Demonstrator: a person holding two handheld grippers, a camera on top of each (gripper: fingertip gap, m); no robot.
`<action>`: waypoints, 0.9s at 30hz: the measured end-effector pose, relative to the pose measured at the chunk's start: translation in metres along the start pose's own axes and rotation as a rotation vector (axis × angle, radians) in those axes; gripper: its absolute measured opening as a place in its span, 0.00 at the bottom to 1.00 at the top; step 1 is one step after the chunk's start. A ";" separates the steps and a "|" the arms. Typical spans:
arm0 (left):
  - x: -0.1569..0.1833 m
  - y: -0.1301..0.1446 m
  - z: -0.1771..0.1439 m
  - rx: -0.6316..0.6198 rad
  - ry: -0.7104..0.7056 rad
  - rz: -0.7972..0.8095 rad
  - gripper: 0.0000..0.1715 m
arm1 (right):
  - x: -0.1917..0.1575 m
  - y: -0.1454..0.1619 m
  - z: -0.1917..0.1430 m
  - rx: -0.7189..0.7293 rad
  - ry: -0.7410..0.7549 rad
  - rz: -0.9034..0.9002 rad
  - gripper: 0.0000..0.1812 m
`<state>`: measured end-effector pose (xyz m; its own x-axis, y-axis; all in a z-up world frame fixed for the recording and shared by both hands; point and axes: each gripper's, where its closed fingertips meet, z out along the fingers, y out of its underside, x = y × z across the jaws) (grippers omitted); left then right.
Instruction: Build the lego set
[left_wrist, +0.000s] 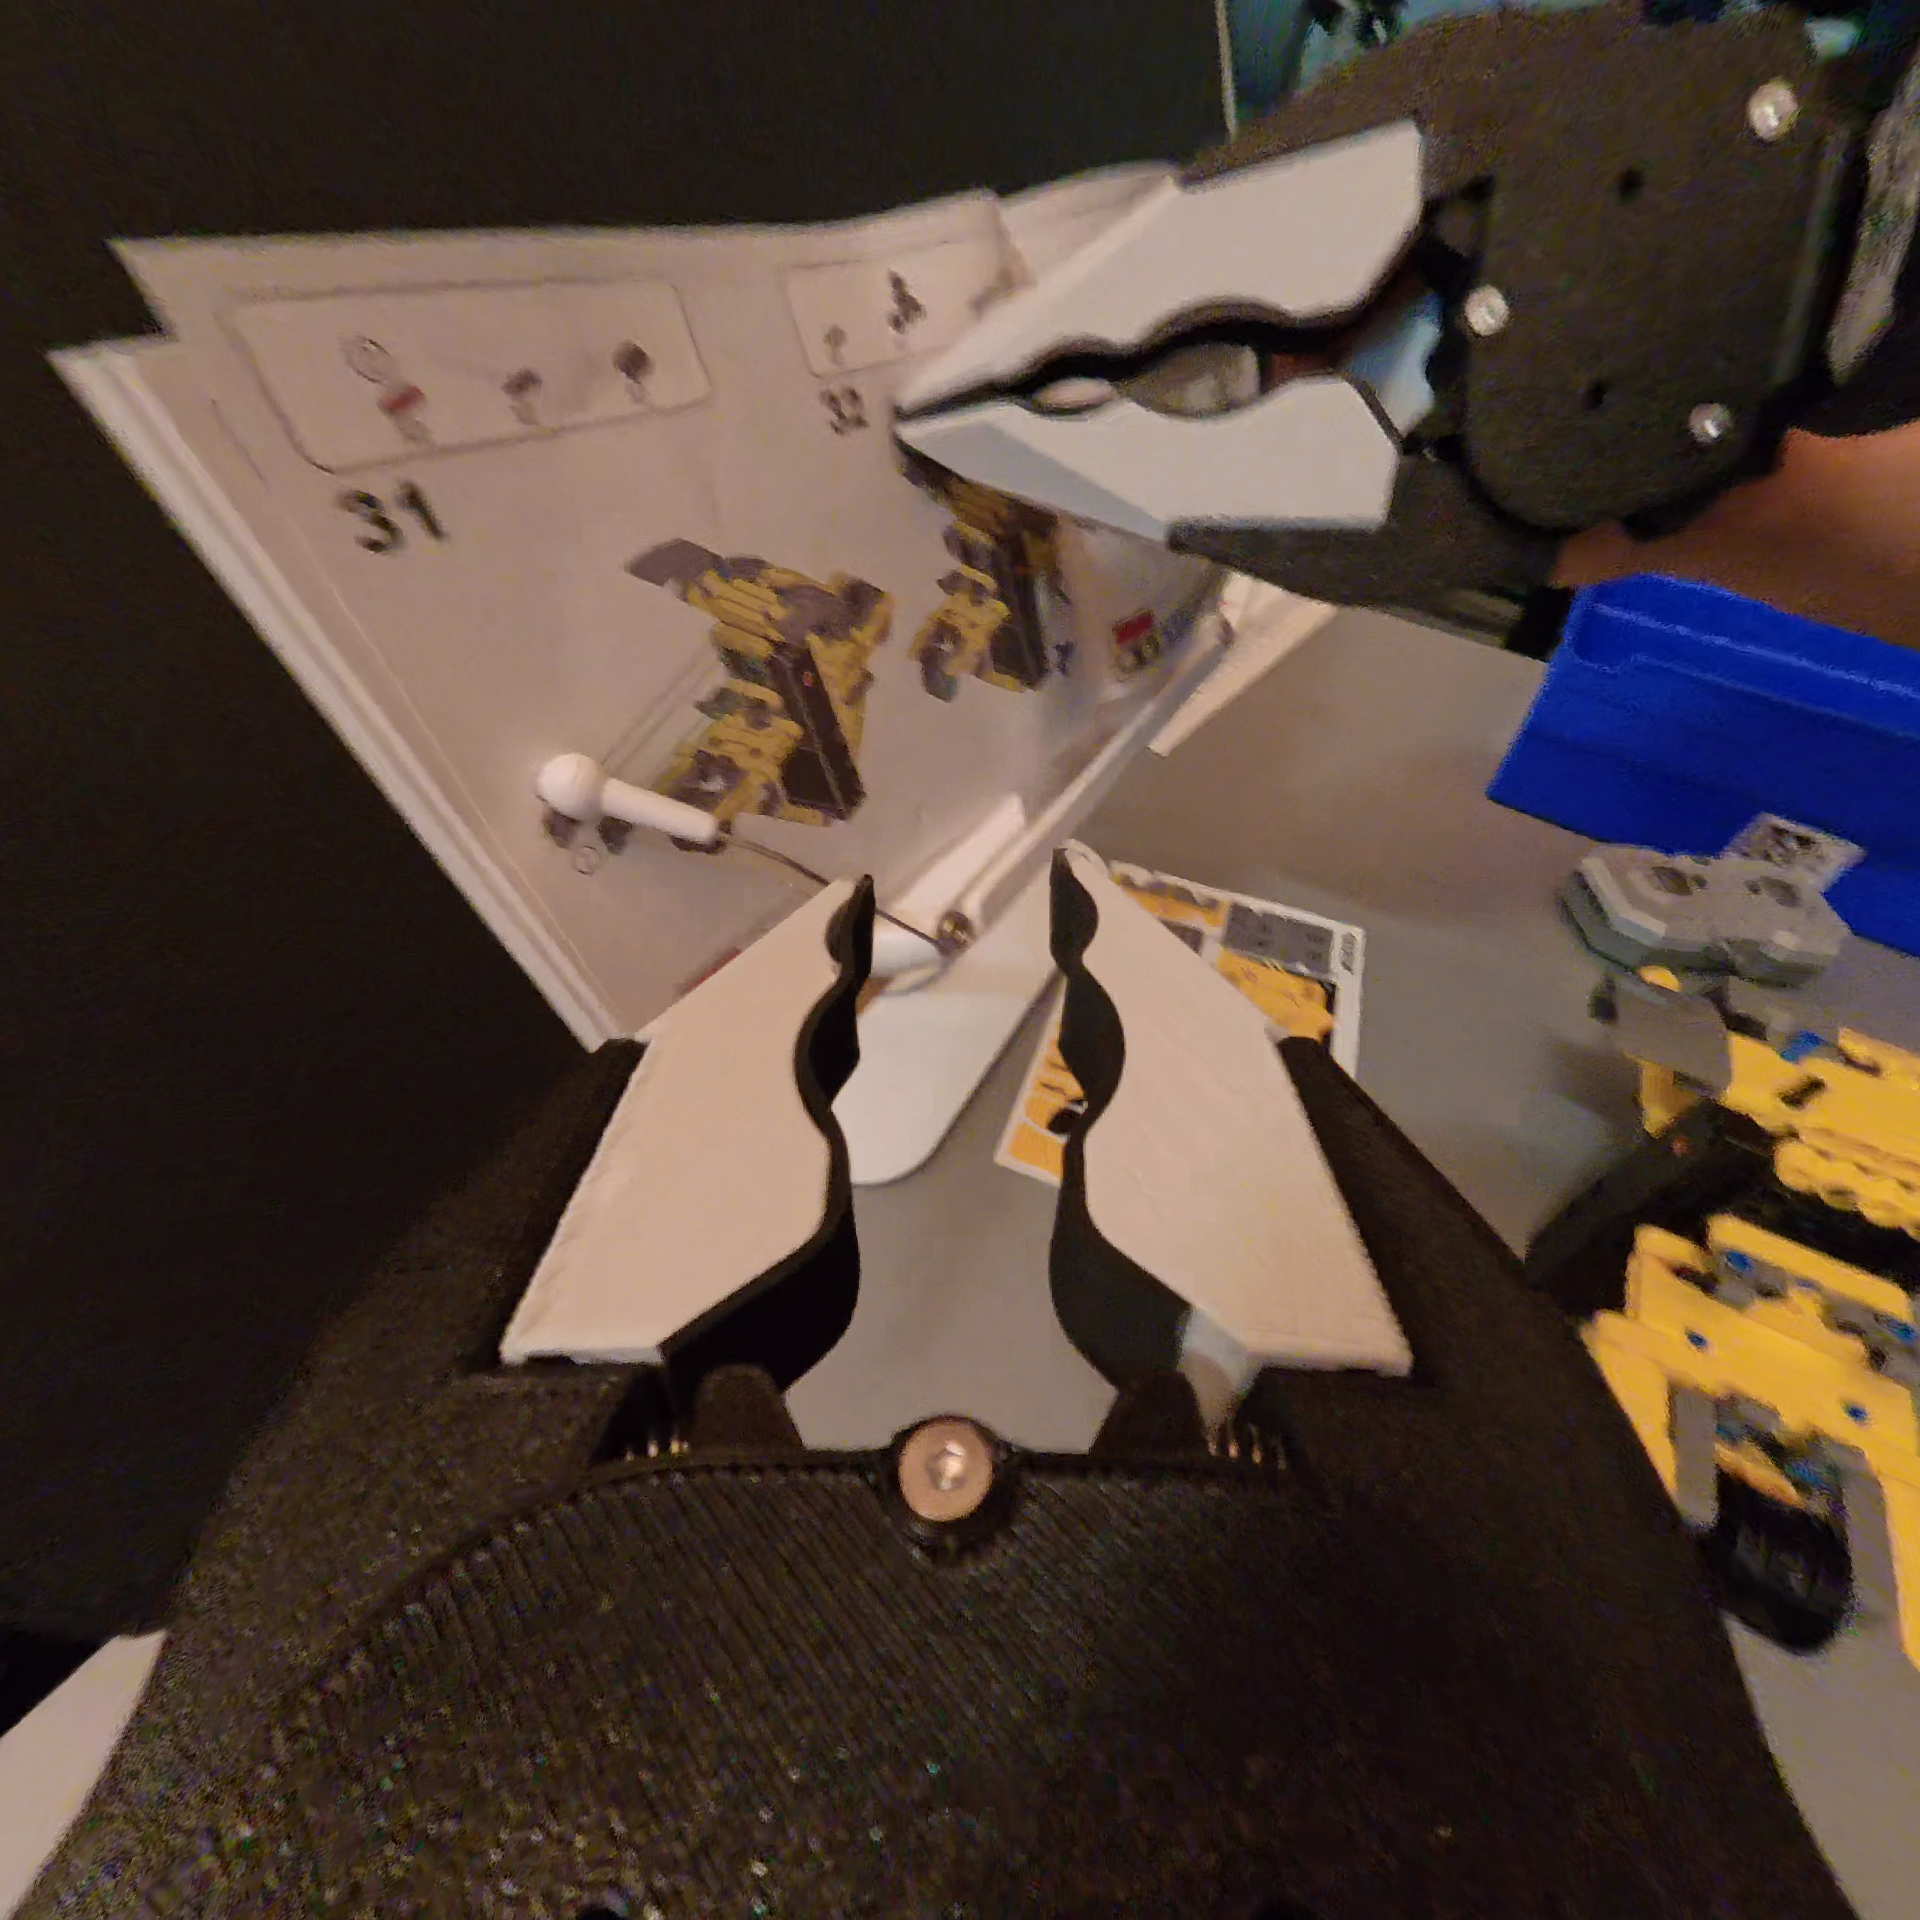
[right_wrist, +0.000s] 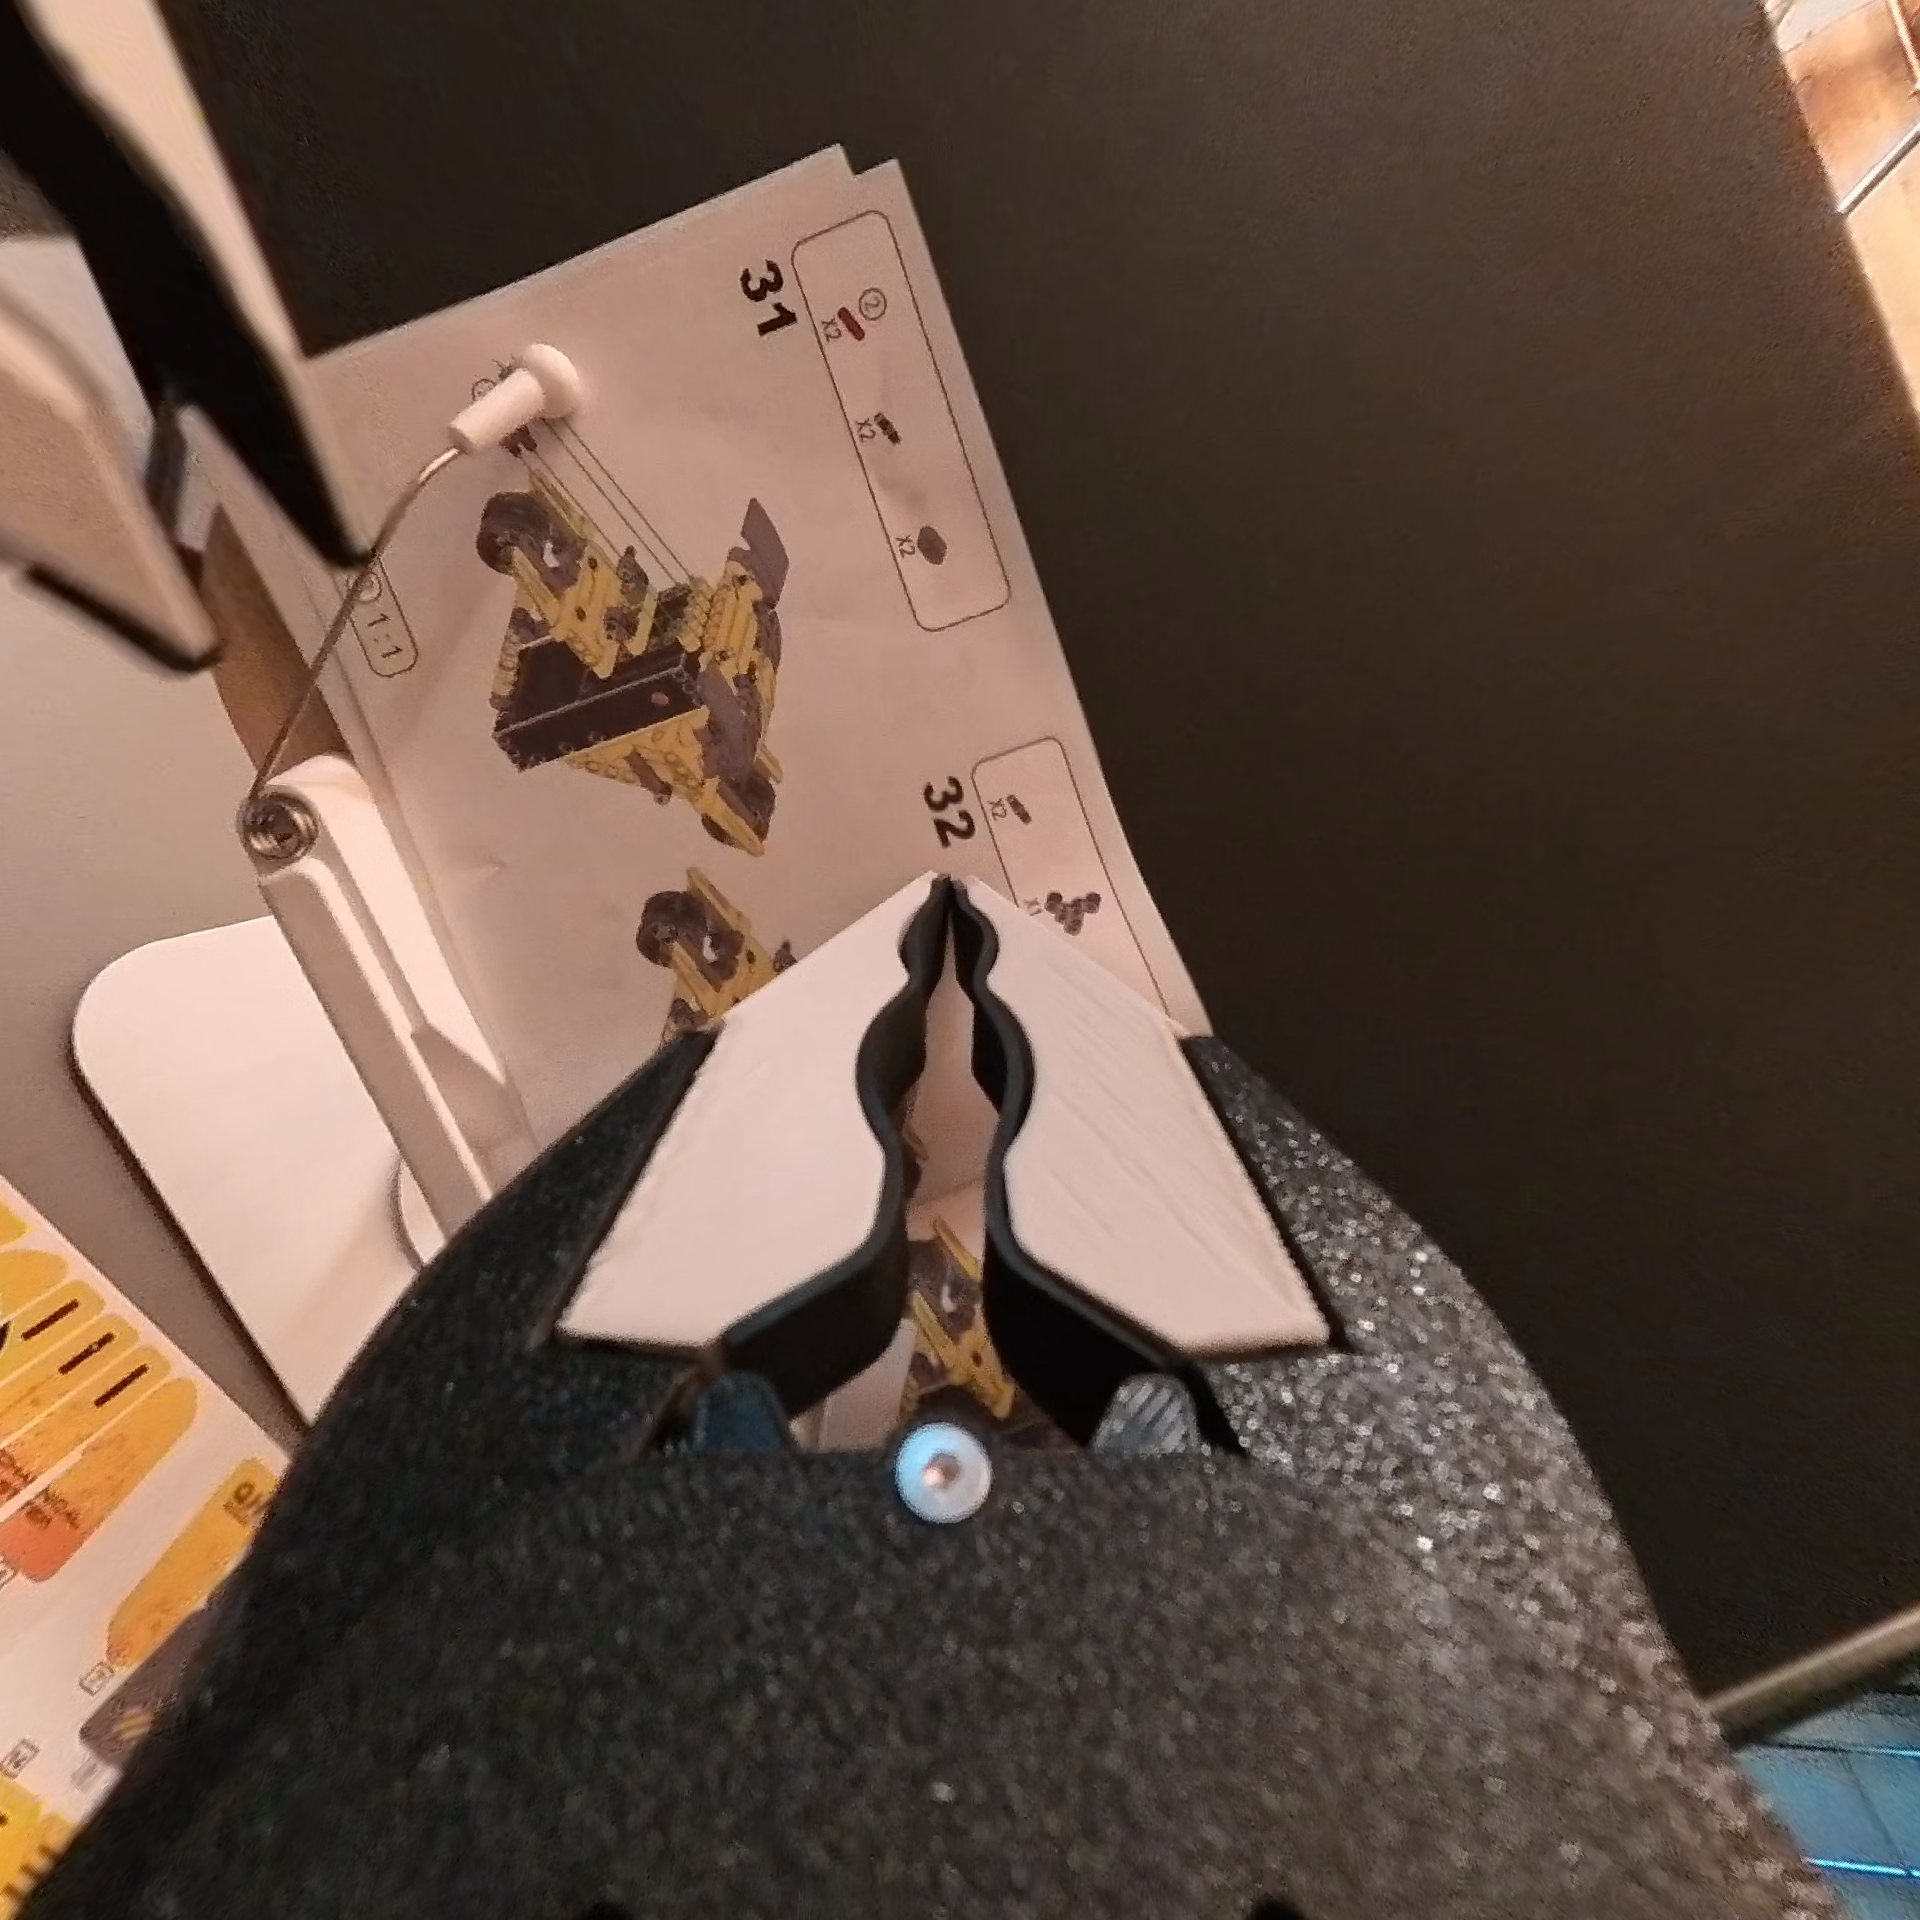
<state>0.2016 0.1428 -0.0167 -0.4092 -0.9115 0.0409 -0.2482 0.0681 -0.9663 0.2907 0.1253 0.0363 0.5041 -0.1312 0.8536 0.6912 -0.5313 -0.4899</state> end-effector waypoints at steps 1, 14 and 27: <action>0.002 0.006 0.001 -0.028 0.019 0.003 0.20 | 0.000 0.000 0.001 0.005 0.001 0.001 0.00; -0.011 0.011 0.005 -0.035 -0.042 0.002 0.21 | 0.000 -0.001 0.003 0.020 -0.027 0.055 0.00; 0.014 -0.018 -0.029 -0.003 -0.126 0.100 0.11 | 0.000 -0.060 -0.139 0.209 -0.126 0.562 0.06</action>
<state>0.1752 0.1404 0.0085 -0.3182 -0.9439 -0.0879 -0.2142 0.1619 -0.9633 0.1771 0.0411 0.0904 0.8697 -0.2365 0.4332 0.3824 -0.2322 -0.8944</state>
